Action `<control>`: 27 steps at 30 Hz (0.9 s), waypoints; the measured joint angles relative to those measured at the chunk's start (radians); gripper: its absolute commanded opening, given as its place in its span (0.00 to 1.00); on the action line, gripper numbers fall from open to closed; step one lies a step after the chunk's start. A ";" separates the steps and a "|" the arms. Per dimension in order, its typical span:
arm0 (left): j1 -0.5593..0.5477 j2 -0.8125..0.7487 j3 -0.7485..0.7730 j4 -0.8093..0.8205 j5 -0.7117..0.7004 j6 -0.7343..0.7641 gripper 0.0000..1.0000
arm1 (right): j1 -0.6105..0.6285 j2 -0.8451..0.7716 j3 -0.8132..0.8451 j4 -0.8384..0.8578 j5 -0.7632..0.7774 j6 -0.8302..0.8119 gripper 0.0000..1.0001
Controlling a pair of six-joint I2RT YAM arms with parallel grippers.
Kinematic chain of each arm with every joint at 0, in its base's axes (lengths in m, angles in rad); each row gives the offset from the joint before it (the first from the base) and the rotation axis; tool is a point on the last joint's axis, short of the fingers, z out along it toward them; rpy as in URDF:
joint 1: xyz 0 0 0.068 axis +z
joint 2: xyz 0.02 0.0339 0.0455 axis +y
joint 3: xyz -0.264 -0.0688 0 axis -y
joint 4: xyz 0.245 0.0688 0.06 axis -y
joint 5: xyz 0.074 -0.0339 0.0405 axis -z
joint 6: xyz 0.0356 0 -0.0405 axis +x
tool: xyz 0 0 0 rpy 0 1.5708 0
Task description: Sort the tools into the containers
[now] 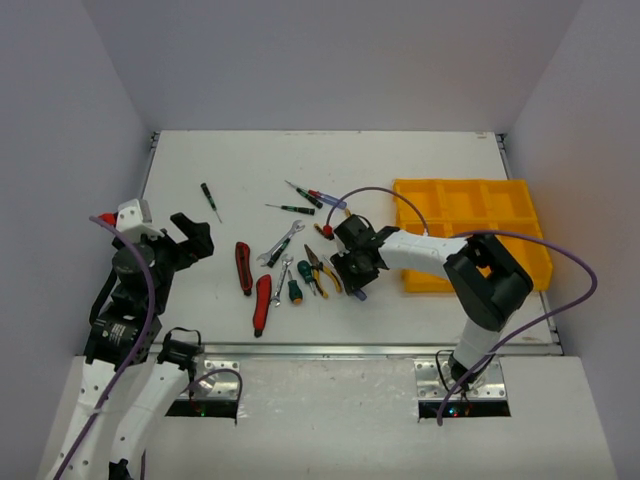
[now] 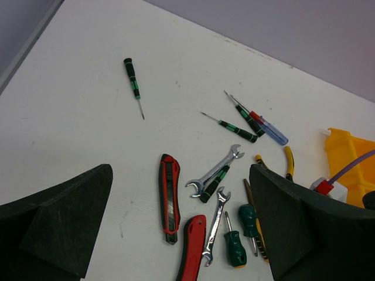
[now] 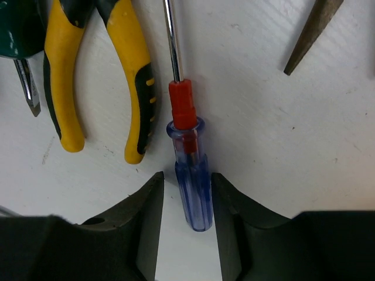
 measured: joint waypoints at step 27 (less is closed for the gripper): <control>0.000 0.012 -0.003 0.006 0.018 0.003 1.00 | -0.484 -0.191 0.242 0.003 0.289 0.174 0.00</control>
